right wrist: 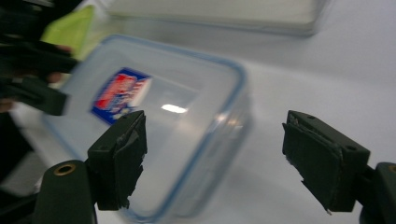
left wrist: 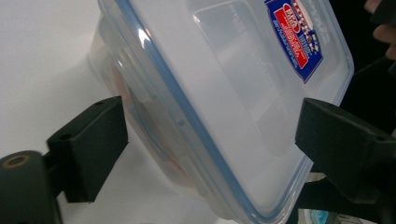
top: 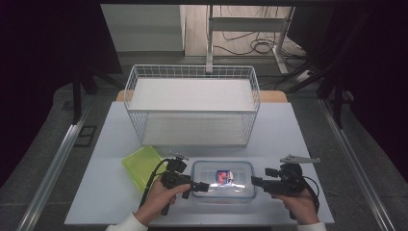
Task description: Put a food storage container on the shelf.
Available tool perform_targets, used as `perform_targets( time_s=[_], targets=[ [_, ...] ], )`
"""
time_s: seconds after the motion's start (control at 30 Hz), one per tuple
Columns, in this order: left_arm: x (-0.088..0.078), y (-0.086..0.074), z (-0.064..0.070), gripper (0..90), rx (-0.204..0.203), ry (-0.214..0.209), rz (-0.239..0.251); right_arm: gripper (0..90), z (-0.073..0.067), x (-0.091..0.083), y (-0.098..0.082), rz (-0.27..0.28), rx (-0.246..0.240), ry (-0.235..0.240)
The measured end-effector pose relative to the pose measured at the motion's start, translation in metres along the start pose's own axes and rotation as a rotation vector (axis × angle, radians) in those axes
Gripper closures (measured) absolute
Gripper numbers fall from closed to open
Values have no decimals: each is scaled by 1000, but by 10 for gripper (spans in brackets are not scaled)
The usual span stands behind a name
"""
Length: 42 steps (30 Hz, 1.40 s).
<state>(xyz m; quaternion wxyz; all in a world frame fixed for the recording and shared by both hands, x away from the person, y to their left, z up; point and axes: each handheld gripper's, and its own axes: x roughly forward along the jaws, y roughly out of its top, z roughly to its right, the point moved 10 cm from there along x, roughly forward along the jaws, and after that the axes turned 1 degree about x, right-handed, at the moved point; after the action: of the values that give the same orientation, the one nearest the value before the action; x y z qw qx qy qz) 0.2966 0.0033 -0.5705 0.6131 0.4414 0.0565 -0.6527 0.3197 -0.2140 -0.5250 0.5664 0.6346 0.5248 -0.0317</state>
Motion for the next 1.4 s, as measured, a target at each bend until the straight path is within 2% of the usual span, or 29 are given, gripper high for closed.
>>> perform_targets(
  time_s=[0.07, 0.3, 0.4, 0.5, 0.57, 0.6, 0.67, 0.7, 0.97, 1.27, 1.33, 1.4],
  targets=[
    [-1, 0, 0, 134, 8, -9, 0, 213, -5, 7, -2, -18, 36, 59],
    [-2, 1, 0, 150, 10, -10, 13, 210, -4, 24, -7, -73, 73, 98],
    [-2, 1, 0, 152, 13, -8, 15, 199, -4, 31, -9, -118, 113, 142],
    [-2, 1, 0, 153, 14, -7, 15, 200, -3, 34, -9, -127, 122, 149],
    [-2, 1, 0, 153, 16, -3, 17, 203, -4, 37, -13, -154, 123, 156],
    [-2, 1, 0, 155, 19, -1, 18, 216, -6, 38, -14, -163, 138, 181],
    [-3, 1, 1, 158, 22, 3, 23, 240, -6, 37, -13, -160, 140, 181],
    [-2, 1, 1, 159, 19, 4, 25, 261, -5, 36, -13, -160, 158, 186],
    [-4, 1, 3, 181, 37, 10, 38, 321, -1, 32, -15, -158, 211, 208],
    [-12, -1, 6, 277, 60, 17, 78, 409, -3, 19, -18, -119, 202, 238],
    [-14, -1, 6, 305, 48, 4, 101, 416, -4, 17, -19, -112, 193, 237],
    [-17, -3, 5, 340, 57, -12, 103, 427, -6, 15, -19, -102, 188, 237]
  ],
)
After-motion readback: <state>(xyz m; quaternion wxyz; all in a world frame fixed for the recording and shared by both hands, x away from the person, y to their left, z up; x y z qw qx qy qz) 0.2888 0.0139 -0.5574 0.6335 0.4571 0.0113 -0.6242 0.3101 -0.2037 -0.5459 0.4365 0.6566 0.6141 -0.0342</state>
